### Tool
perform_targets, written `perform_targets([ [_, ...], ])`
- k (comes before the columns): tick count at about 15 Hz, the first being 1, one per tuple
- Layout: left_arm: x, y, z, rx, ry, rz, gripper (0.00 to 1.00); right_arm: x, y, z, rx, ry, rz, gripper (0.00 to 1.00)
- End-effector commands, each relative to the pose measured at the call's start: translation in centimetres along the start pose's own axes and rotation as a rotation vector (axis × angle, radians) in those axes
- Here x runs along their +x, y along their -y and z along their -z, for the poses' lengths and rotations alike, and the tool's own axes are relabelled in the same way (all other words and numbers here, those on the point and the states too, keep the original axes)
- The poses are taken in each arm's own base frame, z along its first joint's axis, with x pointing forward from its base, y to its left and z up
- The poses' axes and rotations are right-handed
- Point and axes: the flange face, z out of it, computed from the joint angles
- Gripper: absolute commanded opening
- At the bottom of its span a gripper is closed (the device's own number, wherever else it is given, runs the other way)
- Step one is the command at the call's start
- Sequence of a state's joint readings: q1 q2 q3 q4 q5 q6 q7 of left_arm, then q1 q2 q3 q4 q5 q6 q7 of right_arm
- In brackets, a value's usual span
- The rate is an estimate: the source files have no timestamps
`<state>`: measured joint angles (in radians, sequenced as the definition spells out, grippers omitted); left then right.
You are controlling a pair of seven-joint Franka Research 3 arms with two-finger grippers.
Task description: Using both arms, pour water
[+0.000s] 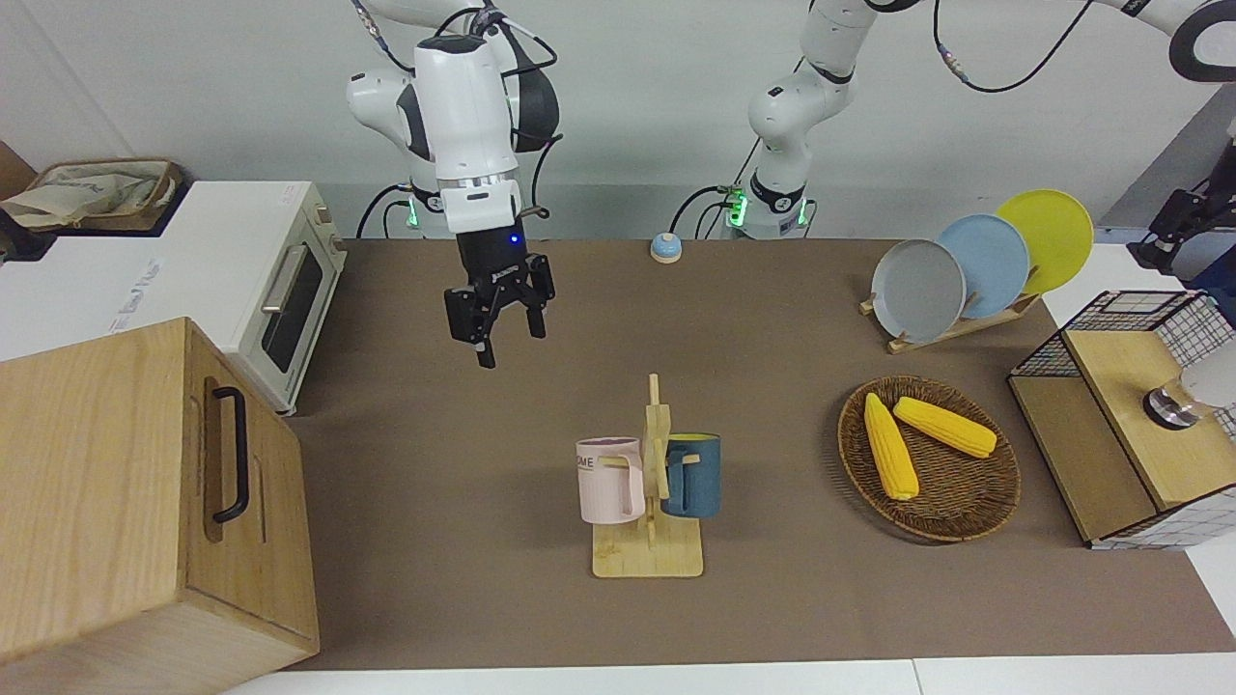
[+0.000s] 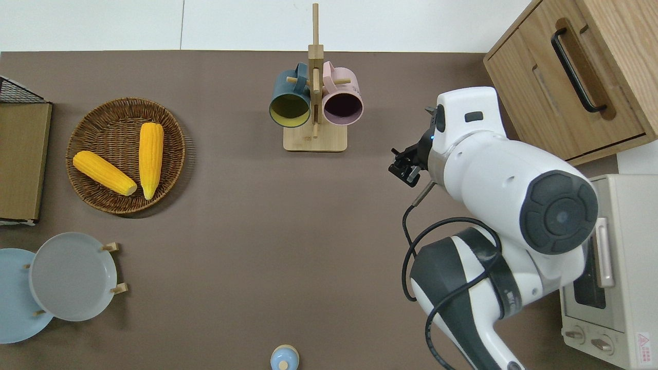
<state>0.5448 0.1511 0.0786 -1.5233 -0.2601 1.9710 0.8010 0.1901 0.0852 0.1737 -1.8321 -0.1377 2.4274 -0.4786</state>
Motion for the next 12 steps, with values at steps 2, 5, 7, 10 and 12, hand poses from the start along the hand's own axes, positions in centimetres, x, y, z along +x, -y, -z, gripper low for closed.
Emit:
perform_targets([
  [2,1.0,1.5,-0.8,0.045,-0.148,0.003,1.00,2.0,1.7,-3.5,0.004,-0.043,0.043,0.933],
  [5,1.2,2.3,-2.8,0.054,-0.184,0.000,1.00,3.2,1.3,-4.1,0.002,-0.063,0.044,0.921],
  [7,1.1,2.7,-4.3,0.021,-0.228,0.023,1.00,4.3,1.0,-4.7,-0.001,-0.073,0.049,0.898],
  [10,1.0,2.9,-6.1,-0.002,-0.286,0.054,1.00,5.4,0.4,-5.6,0.002,-0.082,0.033,0.877],
  [12,1.3,2.7,-6.6,-0.009,-0.312,0.070,1.00,5.4,0.3,-6.4,0.004,-0.077,0.008,0.877],
])
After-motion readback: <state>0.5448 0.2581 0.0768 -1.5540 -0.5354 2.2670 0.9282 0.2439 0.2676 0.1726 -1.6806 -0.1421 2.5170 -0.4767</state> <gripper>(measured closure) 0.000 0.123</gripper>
